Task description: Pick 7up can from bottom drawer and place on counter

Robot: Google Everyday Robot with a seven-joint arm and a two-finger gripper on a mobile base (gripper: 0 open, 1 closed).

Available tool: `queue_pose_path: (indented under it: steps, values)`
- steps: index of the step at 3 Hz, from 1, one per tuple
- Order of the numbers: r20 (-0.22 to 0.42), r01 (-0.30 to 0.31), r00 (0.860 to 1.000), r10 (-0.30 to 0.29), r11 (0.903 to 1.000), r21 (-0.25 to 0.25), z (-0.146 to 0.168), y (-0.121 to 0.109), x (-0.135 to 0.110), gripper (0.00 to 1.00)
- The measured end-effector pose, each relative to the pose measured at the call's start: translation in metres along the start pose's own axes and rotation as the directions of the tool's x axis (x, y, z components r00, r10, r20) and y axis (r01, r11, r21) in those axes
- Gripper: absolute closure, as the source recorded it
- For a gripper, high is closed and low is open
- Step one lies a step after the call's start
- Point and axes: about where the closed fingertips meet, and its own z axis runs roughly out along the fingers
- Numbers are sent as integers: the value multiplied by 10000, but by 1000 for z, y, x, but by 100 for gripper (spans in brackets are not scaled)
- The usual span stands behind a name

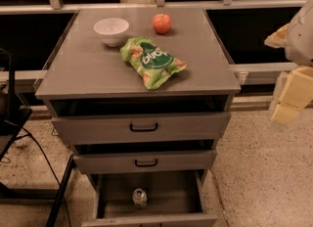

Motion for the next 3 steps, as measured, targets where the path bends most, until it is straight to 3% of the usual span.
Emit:
queue_pose_path:
  steps: [2,3]
  values:
    - [319,-253,9992,253,9997,7,8,8,-1,0]
    - [891,-719,9933,732,9973,-172,30,28,-5,0]
